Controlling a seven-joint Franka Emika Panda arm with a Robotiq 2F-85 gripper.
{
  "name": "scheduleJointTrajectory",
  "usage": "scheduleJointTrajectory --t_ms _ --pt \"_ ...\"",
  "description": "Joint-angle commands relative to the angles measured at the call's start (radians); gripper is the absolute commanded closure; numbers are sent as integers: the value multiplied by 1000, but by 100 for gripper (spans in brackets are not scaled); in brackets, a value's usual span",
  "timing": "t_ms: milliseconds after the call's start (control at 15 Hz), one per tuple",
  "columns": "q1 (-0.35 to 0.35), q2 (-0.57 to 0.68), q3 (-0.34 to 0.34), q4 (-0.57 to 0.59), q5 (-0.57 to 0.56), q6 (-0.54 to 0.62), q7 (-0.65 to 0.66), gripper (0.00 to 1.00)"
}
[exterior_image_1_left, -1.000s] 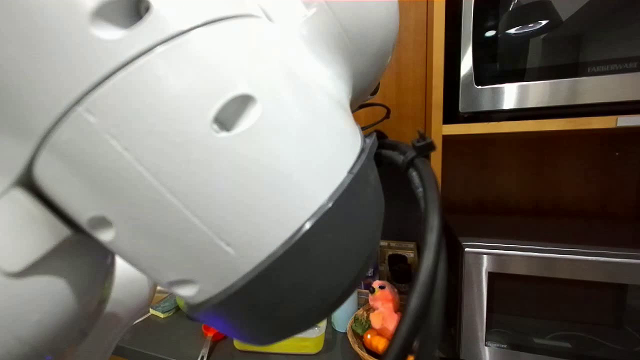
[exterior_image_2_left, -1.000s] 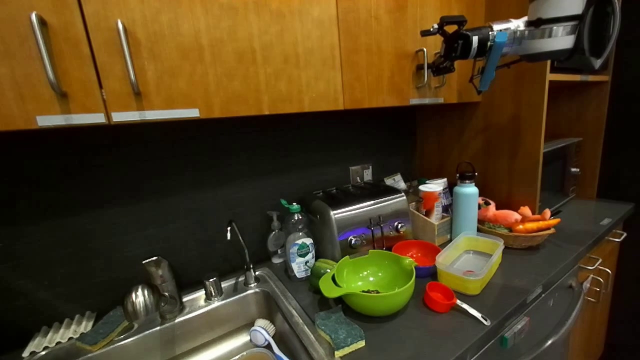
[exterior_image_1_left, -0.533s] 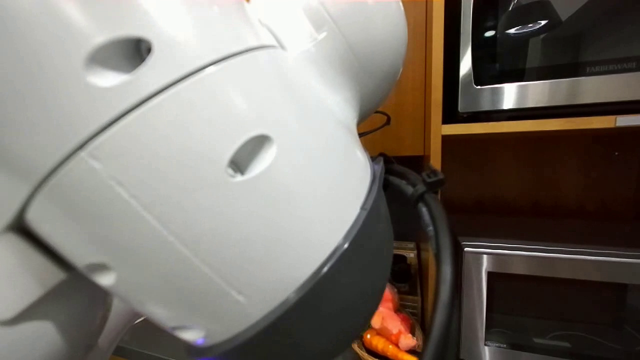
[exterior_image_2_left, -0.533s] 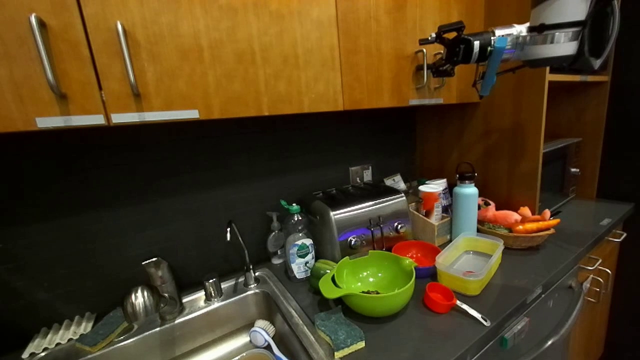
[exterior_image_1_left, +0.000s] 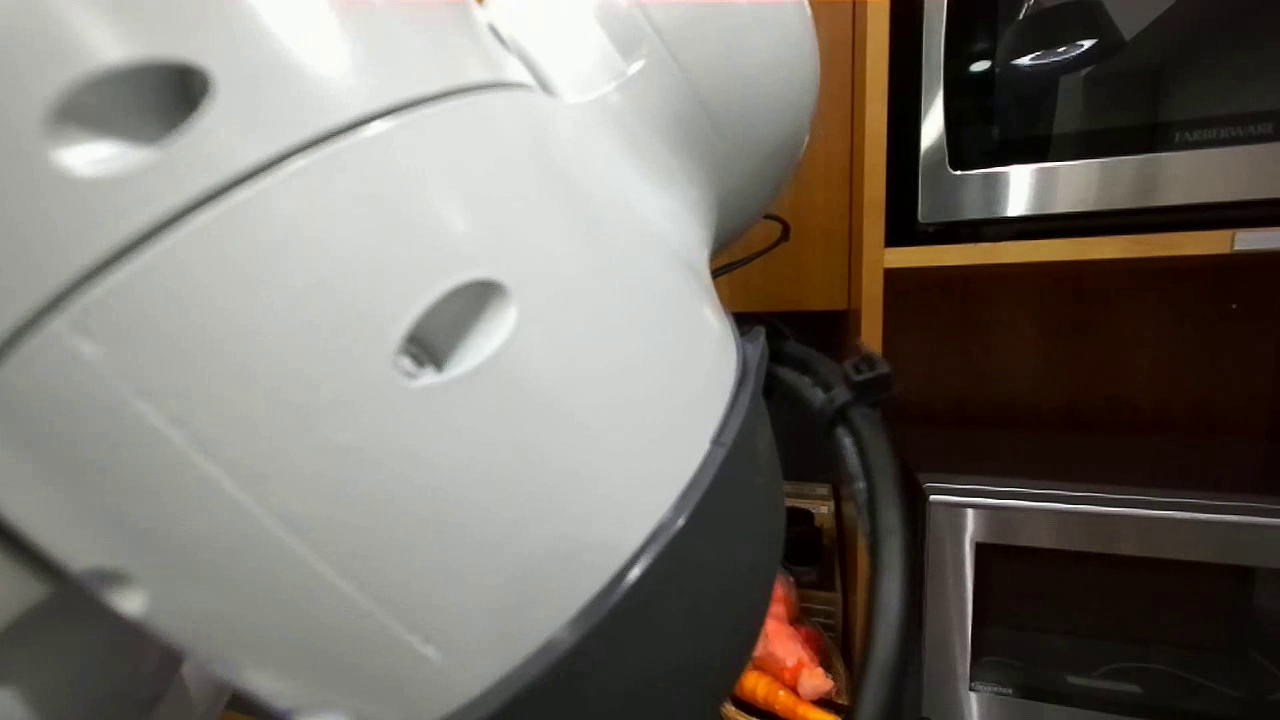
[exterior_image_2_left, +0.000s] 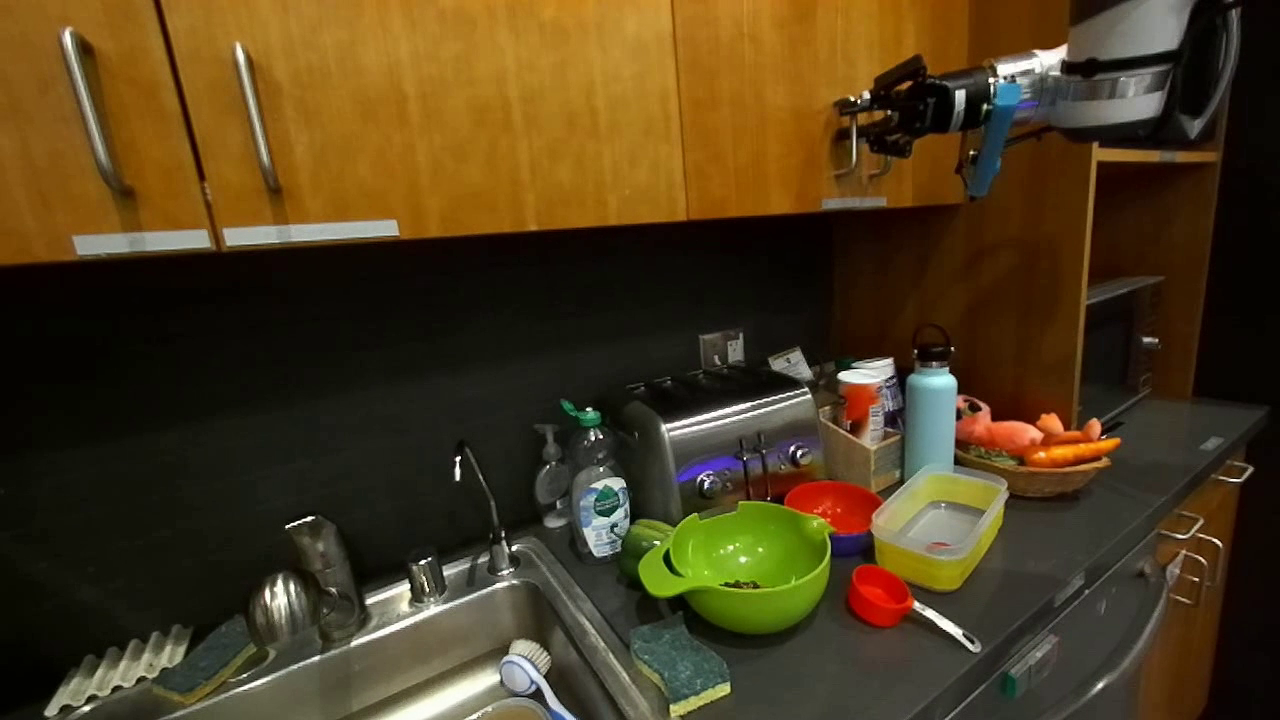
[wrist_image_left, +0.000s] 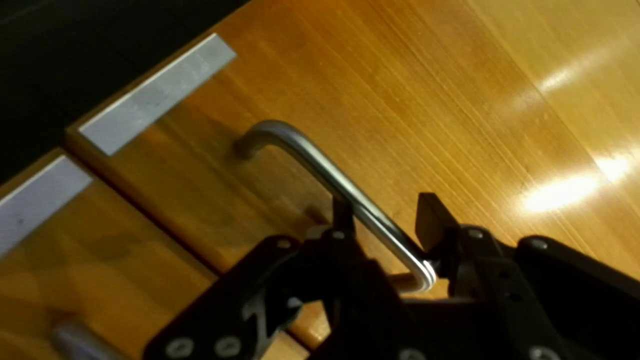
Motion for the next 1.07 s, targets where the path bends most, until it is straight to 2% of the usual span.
scheduleJointTrajectory --t_ms 0,533,733,1000 --pt "-46 36 60 -46 -41 -96 69 89" --pt "-138 77 141 -51 -54 -198 59 92" --pt "-167 99 179 -77 -46 -174 50 92" --pt "-194 125 226 -137 -32 -81 43 93"
